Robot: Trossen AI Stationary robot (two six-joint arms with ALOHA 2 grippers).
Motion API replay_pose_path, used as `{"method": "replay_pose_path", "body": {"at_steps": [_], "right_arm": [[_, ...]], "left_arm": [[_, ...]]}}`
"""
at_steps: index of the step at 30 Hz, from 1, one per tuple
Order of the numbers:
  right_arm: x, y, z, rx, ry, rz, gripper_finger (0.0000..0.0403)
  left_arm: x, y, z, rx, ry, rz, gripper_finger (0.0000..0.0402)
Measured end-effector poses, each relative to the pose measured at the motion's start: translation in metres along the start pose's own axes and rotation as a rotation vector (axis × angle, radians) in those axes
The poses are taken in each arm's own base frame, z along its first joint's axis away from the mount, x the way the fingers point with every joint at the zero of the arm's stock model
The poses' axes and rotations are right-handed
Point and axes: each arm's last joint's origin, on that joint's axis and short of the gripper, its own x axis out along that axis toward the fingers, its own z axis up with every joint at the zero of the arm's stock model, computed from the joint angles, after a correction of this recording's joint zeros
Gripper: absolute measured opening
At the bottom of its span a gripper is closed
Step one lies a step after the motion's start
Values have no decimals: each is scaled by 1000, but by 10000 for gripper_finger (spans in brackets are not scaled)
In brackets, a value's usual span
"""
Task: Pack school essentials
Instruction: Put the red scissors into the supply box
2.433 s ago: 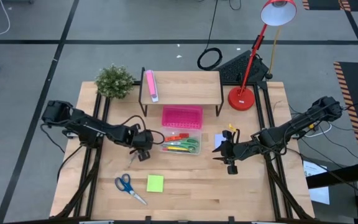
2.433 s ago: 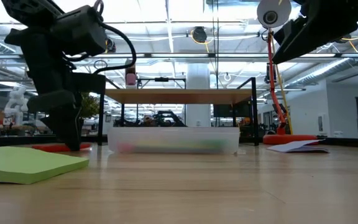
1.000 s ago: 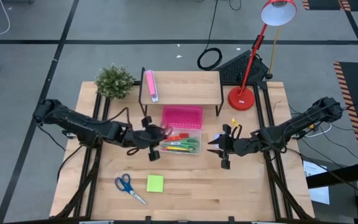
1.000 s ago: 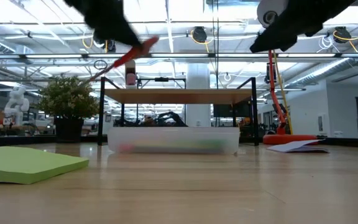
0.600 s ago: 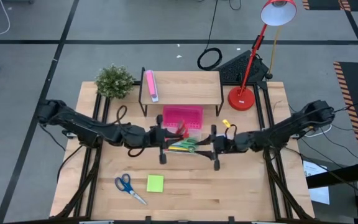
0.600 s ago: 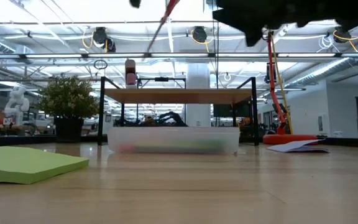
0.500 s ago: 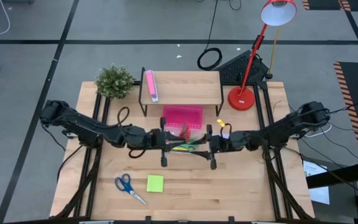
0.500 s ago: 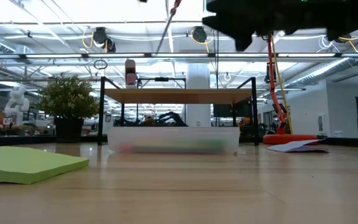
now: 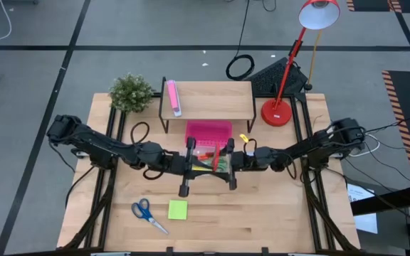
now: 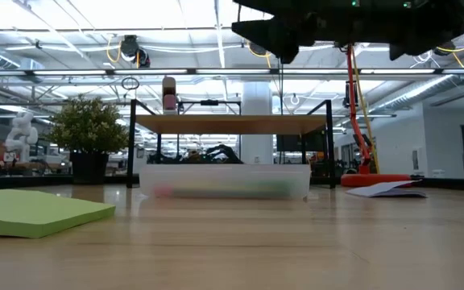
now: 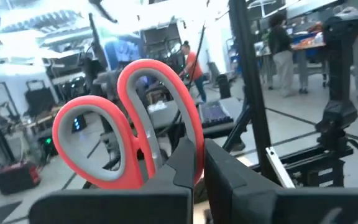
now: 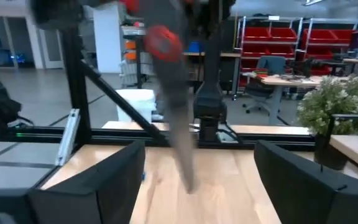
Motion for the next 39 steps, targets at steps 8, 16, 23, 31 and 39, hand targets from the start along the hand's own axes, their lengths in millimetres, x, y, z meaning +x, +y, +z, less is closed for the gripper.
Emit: {"method": "replay_pose_path", "body": {"at_steps": [8,16,23,31,39], "right_arm": [[8,-3,3,-17,-24,-12,216],[8,-3,4,-28,-40,-12,50],[8,-2,2,-25,-14,-8,33],[5,-3,-2,-16,83,-14,26],[-1,-12,-5,6,223,-38,20]], "left_arm": [[0,1,2,49,-26,0,18],[0,3,-1,74,17,46,21],[0,3,-4,41,56,71,30],[-18,-2,0,31,273,135,107],[-56,-4,10,-14,511,161,168]]}}
